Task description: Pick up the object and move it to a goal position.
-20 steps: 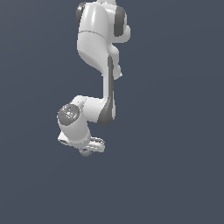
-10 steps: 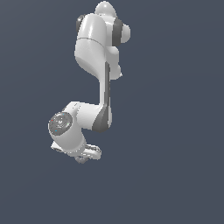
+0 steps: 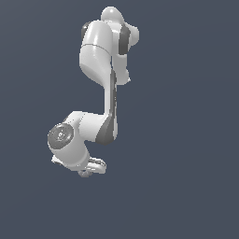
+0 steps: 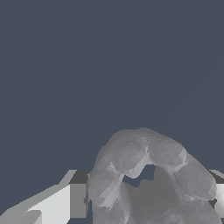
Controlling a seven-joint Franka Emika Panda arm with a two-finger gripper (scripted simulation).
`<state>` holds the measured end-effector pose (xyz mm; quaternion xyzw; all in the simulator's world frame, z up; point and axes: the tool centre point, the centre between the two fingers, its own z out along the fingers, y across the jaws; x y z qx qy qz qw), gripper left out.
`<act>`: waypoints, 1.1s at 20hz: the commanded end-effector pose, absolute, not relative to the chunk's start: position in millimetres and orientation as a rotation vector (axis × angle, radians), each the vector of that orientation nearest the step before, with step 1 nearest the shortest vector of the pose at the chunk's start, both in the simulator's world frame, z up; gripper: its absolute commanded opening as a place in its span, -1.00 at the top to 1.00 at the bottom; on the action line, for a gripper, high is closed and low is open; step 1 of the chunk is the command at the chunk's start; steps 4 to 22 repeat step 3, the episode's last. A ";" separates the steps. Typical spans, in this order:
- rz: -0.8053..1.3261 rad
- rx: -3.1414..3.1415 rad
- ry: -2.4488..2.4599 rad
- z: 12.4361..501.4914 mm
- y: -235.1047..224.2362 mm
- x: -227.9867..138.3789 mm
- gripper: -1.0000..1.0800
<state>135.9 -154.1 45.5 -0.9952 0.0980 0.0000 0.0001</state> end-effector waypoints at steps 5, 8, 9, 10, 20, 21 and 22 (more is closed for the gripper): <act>0.000 -3.126 0.308 45.7 -154.6 137.6 1.00; 0.000 -3.126 0.308 45.7 -154.6 137.6 1.00; 0.000 -3.126 0.308 45.7 -154.6 137.6 1.00; 0.000 -3.126 0.308 45.7 -154.6 137.6 1.00; 0.000 -3.126 0.308 45.7 -154.6 137.6 1.00; 0.000 -3.126 0.308 45.7 -154.6 137.6 1.00; 0.000 -3.126 0.308 45.7 -154.6 137.6 1.00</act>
